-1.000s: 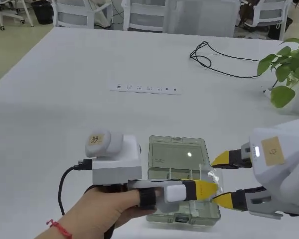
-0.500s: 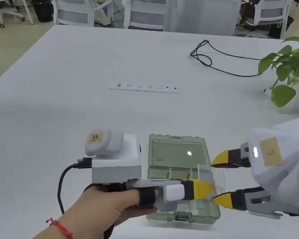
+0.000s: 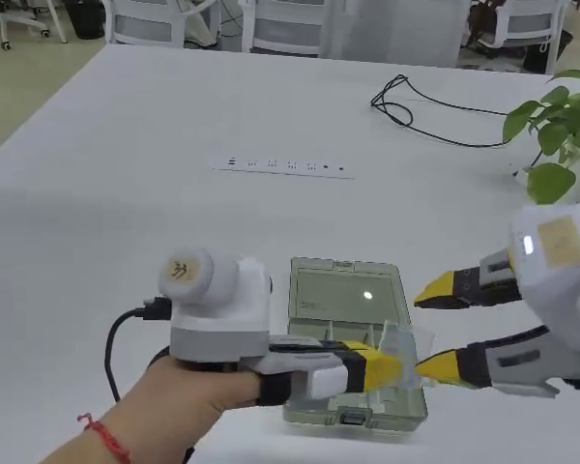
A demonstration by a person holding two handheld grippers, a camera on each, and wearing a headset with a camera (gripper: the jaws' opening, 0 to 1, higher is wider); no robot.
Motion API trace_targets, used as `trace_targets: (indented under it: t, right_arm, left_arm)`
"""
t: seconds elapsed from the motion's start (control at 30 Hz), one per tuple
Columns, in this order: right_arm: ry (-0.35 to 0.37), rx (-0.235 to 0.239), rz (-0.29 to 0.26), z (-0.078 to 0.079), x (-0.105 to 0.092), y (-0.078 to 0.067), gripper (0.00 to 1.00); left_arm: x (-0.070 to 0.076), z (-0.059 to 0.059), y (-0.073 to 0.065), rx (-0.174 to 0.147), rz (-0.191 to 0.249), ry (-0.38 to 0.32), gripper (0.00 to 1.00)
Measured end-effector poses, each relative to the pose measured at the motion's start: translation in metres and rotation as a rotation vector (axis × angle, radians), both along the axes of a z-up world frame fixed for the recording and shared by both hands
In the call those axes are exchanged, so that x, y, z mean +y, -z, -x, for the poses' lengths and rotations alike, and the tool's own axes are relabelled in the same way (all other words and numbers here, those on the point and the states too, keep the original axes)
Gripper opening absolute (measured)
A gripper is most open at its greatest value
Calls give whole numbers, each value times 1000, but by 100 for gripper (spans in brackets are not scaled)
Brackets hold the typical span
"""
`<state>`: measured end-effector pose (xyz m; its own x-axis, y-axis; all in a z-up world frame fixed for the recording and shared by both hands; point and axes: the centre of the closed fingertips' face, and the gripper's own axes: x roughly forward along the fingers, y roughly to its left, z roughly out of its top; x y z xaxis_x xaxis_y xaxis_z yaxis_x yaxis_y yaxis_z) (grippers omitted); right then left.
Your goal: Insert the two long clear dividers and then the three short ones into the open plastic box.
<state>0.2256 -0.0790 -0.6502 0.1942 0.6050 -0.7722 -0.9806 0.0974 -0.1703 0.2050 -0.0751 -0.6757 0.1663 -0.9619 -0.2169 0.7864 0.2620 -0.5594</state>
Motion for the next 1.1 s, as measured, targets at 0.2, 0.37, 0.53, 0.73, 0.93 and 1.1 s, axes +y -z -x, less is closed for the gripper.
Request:
trace_targets:
  t: [0.2,0.37,0.53,0.73,0.93,1.1]
  right_arm:
    - [-58,204,-76,20,0,-5,20]
    - [-115,318,-112,38,7,-8,16]
    - [-163,355,-99,47,9,-4,13]
    - [-195,392,-103,56,12,-3,7]
    - [-201,402,-102,59,13,-3,3]
    - [-191,405,-108,57,13,-3,3]
  left_arm:
    - [-1,15,-7,-189,-15,118,0]
    - [-3,26,-13,-267,3,177,0]
    - [-4,29,-19,-295,33,196,0]
    - [-4,33,-19,-299,39,214,0]
    - [-5,34,-20,-309,42,223,0]
    - [-5,33,-20,-305,43,213,0]
